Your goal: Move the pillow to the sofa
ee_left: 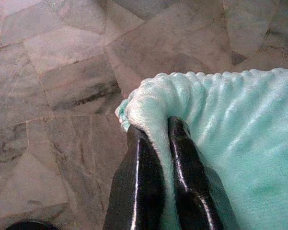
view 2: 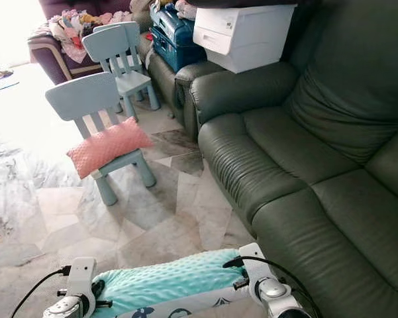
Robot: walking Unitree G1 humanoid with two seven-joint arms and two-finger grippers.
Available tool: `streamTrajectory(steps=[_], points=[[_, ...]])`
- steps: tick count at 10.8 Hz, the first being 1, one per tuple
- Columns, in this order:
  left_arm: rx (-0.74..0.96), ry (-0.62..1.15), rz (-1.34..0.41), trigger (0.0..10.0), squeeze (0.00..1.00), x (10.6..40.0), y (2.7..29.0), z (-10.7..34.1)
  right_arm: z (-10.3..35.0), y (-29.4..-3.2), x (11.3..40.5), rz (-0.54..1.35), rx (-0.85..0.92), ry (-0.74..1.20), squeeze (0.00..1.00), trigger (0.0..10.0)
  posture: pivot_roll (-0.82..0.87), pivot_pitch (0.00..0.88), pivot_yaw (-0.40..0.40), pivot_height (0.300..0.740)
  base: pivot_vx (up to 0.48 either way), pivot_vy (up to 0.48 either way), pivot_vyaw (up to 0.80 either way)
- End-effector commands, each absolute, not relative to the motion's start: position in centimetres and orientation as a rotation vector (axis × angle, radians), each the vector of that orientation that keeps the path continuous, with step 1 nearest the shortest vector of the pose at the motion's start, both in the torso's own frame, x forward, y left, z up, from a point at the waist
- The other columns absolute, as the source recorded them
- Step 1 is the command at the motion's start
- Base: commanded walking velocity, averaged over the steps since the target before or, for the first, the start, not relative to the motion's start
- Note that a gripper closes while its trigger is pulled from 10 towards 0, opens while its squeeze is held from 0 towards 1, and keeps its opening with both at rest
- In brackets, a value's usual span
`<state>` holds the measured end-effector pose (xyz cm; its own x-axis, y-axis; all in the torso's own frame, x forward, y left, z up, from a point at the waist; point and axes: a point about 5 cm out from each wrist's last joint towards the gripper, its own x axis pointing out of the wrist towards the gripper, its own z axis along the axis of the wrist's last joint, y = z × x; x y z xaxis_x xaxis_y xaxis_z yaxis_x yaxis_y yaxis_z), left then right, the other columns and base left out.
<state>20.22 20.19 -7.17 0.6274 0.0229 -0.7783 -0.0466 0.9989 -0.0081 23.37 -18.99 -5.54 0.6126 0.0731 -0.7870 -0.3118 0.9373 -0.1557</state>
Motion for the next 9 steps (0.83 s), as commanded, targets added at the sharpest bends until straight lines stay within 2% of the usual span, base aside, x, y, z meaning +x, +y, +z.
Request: streamTrajectory(steps=[1,2,6,9], points=[[-0.025,0.894,0.078,10.0,0.0,20.08,21.2,-7.07,-5.43,-19.52,23.41,0.211,-0.309,0.883,0.0,10.0,-0.25,0.016,0.092,0.74,0.337,0.0,0.0],[-0.026,0.896,0.078,10.0,0.0,20.06,21.2,-7.09,-5.46,-19.53,23.38,0.211,-0.31,0.885,0.0,10.0,-0.25,0.018,0.092,0.74,0.337,0.0,0.0],[-0.029,0.899,0.077,10.0,0.0,20.02,21.18,-7.12,-5.53,-19.53,23.25,0.213,-0.308,0.888,0.0,10.0,-0.25,0.019,0.092,0.74,0.323,0.0,-0.52],[-0.042,0.895,0.083,10.0,0.0,20.08,21.11,-7.1,-5.56,-19.54,23.2,0.216,-0.308,0.888,0.0,10.0,-0.25,0.02,0.091,0.74,0.0,0.0,-0.14]])
